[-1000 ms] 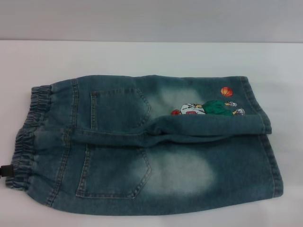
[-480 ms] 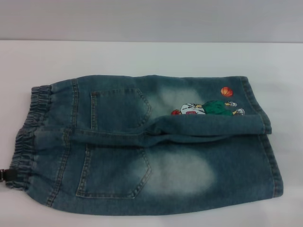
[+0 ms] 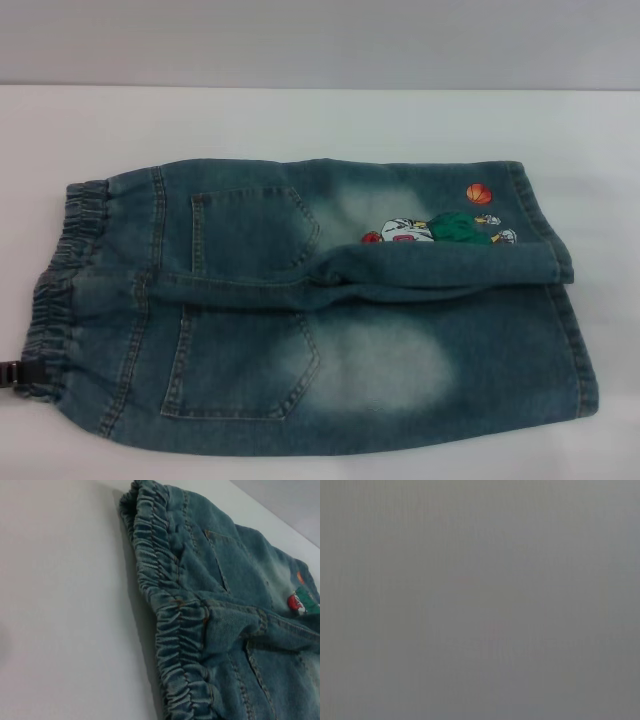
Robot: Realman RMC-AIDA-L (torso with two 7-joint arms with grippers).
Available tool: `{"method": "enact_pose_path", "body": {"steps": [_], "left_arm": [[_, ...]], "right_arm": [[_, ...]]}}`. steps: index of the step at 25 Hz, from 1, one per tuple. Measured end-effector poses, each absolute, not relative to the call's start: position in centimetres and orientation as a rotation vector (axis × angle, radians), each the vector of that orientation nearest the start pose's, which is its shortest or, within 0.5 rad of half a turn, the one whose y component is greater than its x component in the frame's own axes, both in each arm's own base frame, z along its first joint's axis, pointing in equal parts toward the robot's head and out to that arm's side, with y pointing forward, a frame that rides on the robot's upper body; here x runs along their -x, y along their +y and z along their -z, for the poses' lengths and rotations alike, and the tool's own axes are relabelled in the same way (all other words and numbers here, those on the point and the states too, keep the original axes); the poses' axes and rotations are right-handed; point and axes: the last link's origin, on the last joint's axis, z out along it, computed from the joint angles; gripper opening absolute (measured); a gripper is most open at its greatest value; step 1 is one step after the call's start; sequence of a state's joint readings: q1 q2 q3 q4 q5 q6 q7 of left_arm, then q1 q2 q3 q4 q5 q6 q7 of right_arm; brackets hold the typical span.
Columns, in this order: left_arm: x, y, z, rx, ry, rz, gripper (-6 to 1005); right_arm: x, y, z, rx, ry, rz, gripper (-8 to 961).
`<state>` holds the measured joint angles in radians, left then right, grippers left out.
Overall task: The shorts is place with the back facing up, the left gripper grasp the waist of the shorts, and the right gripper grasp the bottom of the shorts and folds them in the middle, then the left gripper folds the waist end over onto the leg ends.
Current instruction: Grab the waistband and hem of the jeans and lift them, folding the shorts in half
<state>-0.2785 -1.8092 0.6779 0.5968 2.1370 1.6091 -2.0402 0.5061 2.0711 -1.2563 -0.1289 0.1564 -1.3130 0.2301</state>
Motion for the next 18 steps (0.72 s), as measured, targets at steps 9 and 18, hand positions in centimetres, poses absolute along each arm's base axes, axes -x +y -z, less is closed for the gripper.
{"method": "enact_pose_path", "body": {"steps": [9, 18], "left_arm": [[38.4, 24.8, -9.0, 2.283, -1.778, 0.433, 829], [37.8, 25.3, -9.0, 2.303, -1.758, 0.443, 830]], "right_arm": [[-32.9, 35.5, -7.5, 1.198, 0.435, -0.855, 533], [-33.1, 35.4, -7.5, 1.195, 0.437, -0.852, 534]]}}
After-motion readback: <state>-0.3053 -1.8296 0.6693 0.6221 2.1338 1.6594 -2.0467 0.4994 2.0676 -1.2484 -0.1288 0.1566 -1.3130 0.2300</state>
